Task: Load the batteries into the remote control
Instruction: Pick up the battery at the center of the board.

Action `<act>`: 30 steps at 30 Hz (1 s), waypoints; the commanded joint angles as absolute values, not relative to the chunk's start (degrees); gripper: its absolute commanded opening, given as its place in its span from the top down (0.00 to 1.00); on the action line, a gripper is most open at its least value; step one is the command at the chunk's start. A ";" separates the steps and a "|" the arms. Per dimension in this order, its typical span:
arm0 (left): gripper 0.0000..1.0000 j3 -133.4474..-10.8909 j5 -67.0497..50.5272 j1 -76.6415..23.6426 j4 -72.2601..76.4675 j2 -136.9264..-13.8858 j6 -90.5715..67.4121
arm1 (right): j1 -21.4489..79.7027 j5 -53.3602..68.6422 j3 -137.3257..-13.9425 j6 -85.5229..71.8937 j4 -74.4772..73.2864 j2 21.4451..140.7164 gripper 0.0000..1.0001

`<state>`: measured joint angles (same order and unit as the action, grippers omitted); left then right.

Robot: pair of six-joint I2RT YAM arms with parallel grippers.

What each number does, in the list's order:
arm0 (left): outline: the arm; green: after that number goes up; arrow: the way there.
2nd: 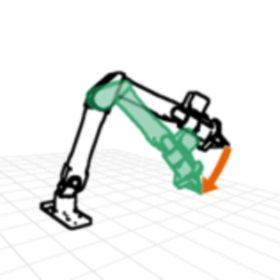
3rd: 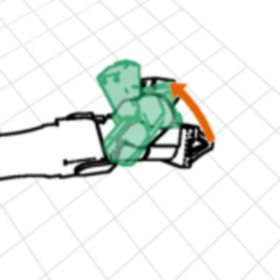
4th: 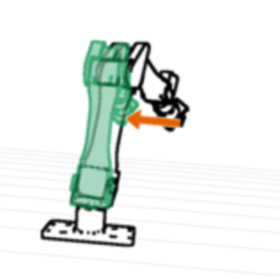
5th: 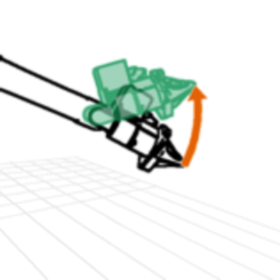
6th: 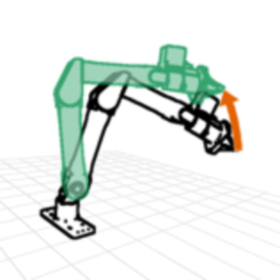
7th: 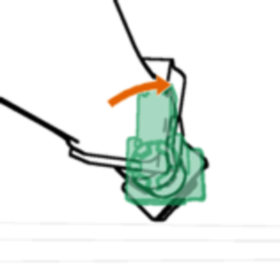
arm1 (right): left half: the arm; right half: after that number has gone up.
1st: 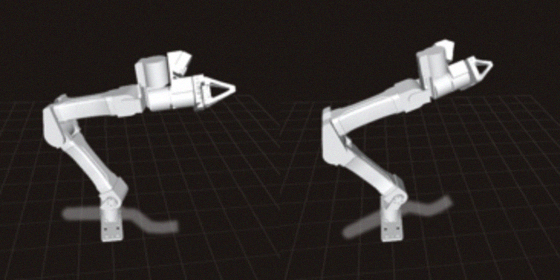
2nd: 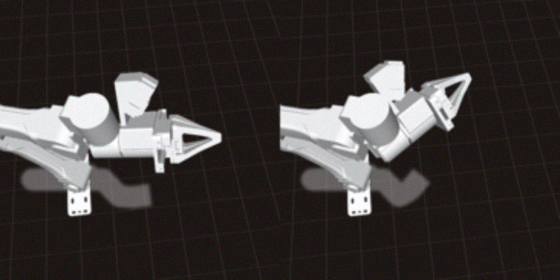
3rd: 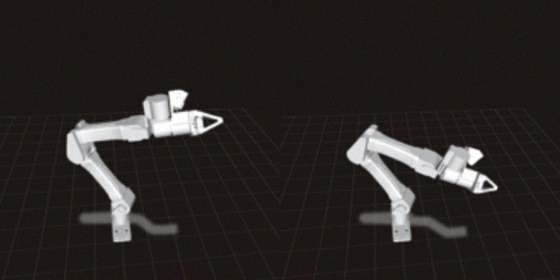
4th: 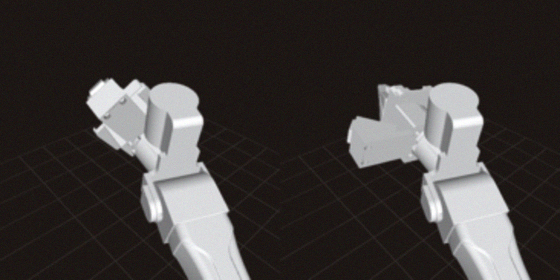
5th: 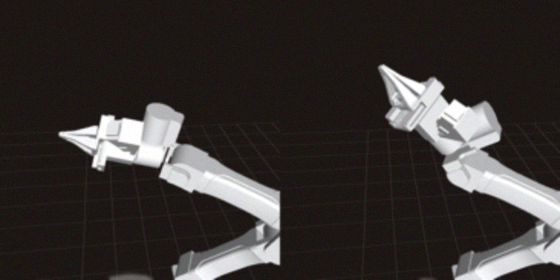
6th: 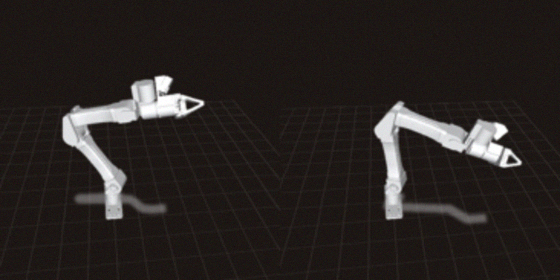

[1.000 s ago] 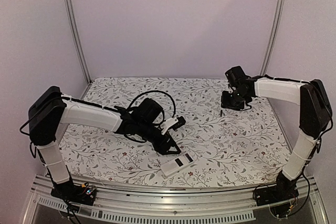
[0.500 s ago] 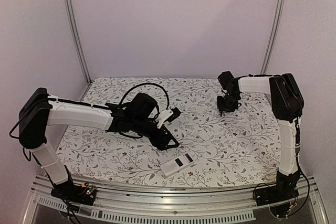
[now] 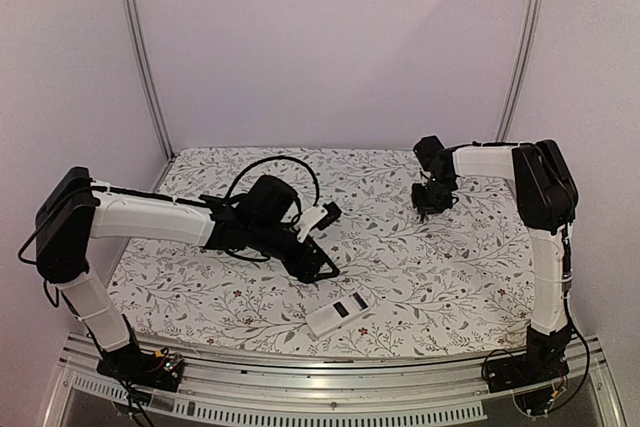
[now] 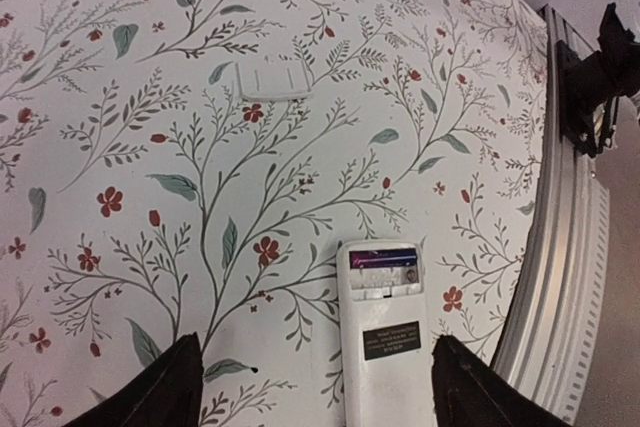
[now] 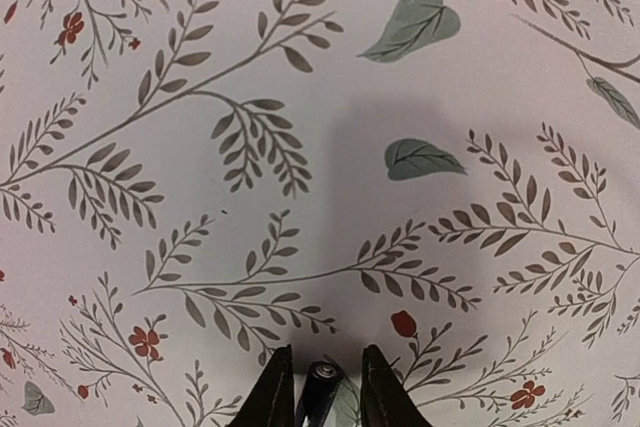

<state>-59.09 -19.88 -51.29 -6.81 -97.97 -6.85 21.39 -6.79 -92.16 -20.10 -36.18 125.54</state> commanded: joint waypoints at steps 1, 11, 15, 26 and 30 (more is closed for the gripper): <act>0.22 -58.60 -19.77 -50.37 -7.76 -98.01 -6.10 | 22.44 -6.48 -89.62 -20.30 -39.07 124.54 0.77; 0.22 -58.45 -19.82 -50.38 -7.58 -98.40 -6.01 | 22.96 -5.00 -87.40 -20.77 -38.53 123.86 0.93; 0.22 -58.53 -19.30 -50.30 -7.86 -97.74 -5.87 | 22.94 -4.67 -87.54 -20.66 -37.78 122.42 1.00; 0.27 -53.55 -10.33 -50.14 1.94 -85.47 -6.68 | 37.54 0.32 -79.95 -8.67 -11.01 90.04 1.00; 0.31 -50.31 -8.56 -50.54 9.66 -76.84 -6.08 | 46.51 4.84 -74.32 -2.18 4.45 79.16 1.00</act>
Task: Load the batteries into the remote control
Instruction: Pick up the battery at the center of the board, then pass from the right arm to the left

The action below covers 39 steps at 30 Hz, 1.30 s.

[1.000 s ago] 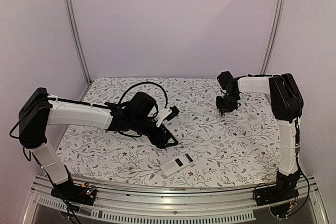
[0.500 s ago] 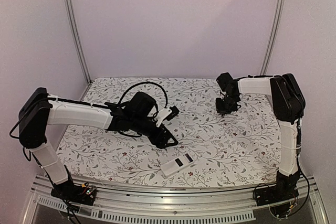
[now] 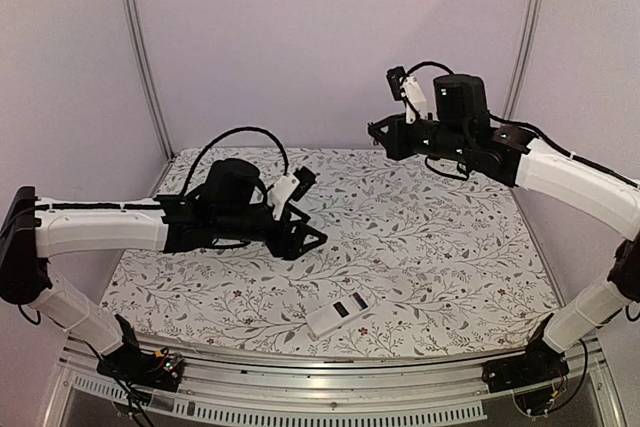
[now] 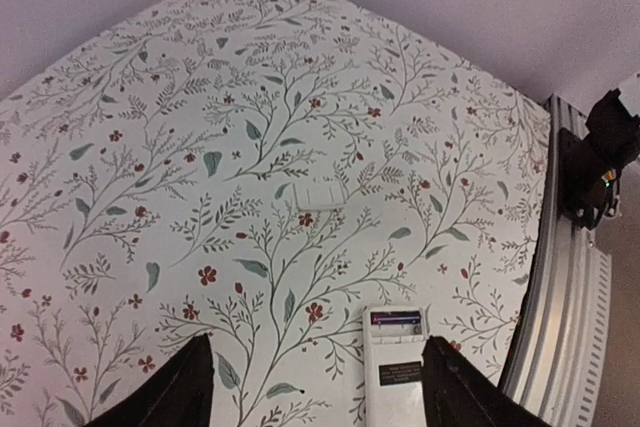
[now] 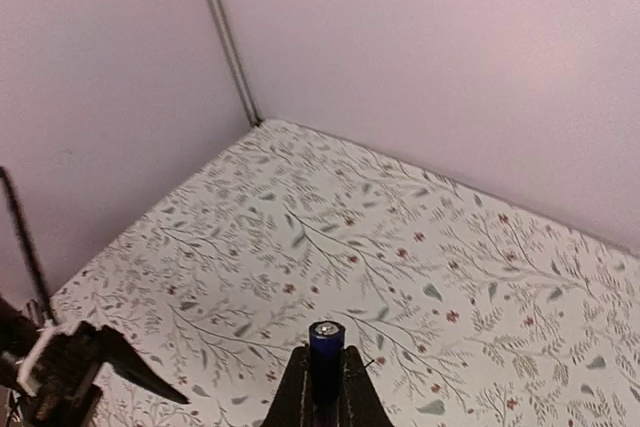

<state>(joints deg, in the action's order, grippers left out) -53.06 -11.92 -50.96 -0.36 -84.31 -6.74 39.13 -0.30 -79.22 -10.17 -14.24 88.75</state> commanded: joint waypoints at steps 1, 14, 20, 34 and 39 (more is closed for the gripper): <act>0.32 -49.55 -7.75 -50.91 11.67 -74.67 -5.35 | 48.19 5.63 -73.57 -0.98 6.95 77.67 1.00; 0.35 -46.00 -1.90 -60.99 32.08 -60.76 6.57 | 60.46 17.10 -74.13 -0.62 20.40 71.63 1.00; 0.34 -50.08 -0.52 -65.99 31.52 -63.54 11.20 | 63.25 19.09 -73.85 3.64 19.64 71.63 1.00; 0.45 -55.10 -1.76 -70.69 33.65 -67.51 12.43 | 65.74 19.26 -73.91 7.93 15.78 71.98 1.00; 0.52 -55.90 -0.55 -70.69 35.06 -68.46 11.37 | 65.75 17.00 -73.93 6.50 15.82 72.92 1.00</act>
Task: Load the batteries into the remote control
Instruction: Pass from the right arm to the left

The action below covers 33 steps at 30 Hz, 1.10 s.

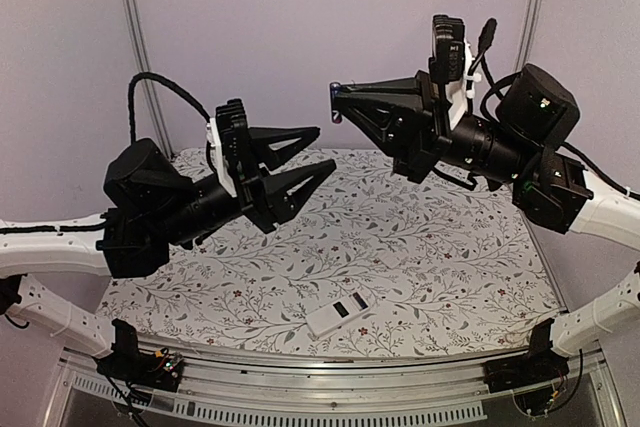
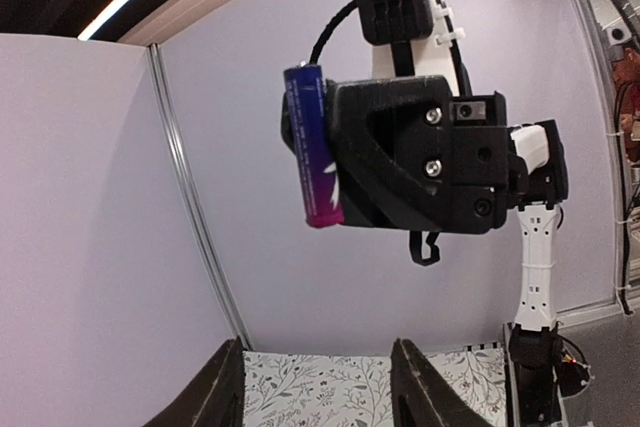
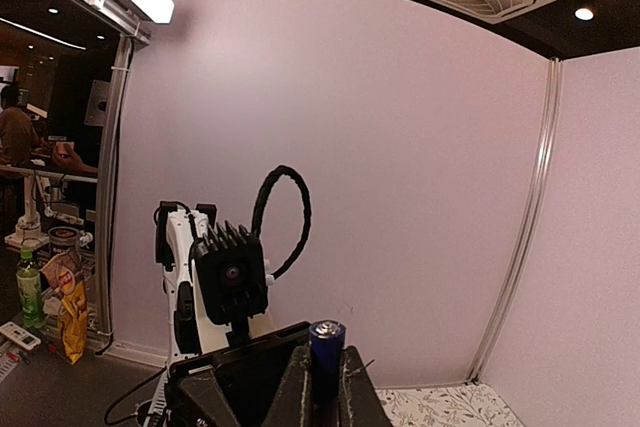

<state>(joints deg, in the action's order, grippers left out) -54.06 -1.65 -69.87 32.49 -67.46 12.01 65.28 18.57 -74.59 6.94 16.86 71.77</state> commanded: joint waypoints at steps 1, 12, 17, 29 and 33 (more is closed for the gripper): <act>0.53 -56.16 -0.42 -70.71 35.38 -68.73 11.34 | 65.74 17.01 -73.92 6.36 15.82 73.10 1.00; 0.70 -57.61 -0.16 -70.68 37.08 -70.22 9.52 | 65.74 17.28 -74.20 5.10 16.09 74.94 1.00; 0.75 -57.68 -0.17 -70.67 37.00 -70.07 9.35 | 65.74 16.84 -73.92 4.88 16.08 75.32 1.00; 0.89 -57.15 0.62 -70.73 36.97 -69.56 9.35 | 65.74 14.51 -72.22 5.09 15.60 74.68 1.00; 1.00 -56.76 1.98 -70.69 36.94 -69.31 9.54 | 65.74 14.18 -72.11 5.03 15.09 74.46 1.00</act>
<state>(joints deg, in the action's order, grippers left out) -56.53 1.26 -69.97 36.21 -69.76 9.10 65.34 15.68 -73.32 5.61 17.19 74.50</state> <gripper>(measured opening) 0.040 0.051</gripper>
